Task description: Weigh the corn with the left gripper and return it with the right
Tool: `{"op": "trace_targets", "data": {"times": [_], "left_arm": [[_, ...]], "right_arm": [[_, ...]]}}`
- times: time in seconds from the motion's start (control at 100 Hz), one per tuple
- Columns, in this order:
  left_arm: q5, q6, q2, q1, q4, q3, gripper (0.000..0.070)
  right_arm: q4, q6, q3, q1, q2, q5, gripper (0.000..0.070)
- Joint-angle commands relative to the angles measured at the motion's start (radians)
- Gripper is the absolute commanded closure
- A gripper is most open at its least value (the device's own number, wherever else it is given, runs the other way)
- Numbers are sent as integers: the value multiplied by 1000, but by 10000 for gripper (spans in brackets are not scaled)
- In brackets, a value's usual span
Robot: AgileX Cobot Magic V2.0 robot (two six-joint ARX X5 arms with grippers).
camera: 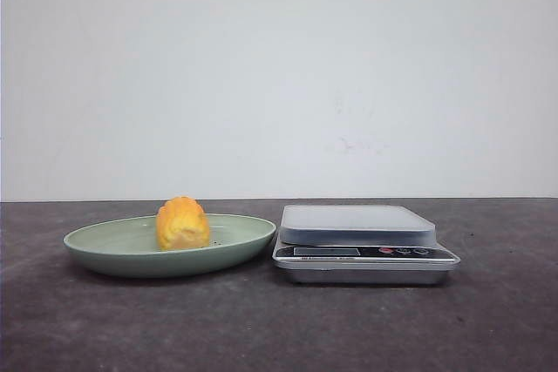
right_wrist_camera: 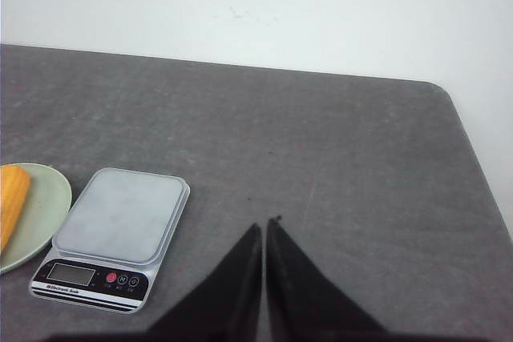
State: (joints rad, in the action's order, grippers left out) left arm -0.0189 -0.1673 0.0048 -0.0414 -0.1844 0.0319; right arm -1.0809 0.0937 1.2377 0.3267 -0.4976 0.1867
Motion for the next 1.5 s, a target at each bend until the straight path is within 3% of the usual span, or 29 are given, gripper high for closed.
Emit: {"op": "trace_targets", "data": {"times": [0.0, 0.44, 0.6, 0.95, 1.121, 1.281, 1.491], "left_arm": [[4, 14, -2, 1, -4, -18, 690], [4, 14, -2, 1, -4, -18, 690], [4, 14, -2, 1, -4, -18, 690], [4, 14, -2, 1, -4, -18, 690], [4, 14, -2, 1, -4, -18, 690], [4, 14, -2, 1, -4, -18, 690], [4, 14, -2, 1, -4, -18, 690]], "right_arm": [[11, 11, 12, 3, -2, 2, 700], [21, -24, 12, 3, -2, 11, 700], [161, -35, -29, -20, 19, 8, 700], [625, -57, -619, -252, 259, -174, 700], [826, -52, -916, -314, 383, -191, 700], [872, -49, -1086, -323, 466, -190, 700], [871, -49, -1170, -325, 494, -198, 700]]}}
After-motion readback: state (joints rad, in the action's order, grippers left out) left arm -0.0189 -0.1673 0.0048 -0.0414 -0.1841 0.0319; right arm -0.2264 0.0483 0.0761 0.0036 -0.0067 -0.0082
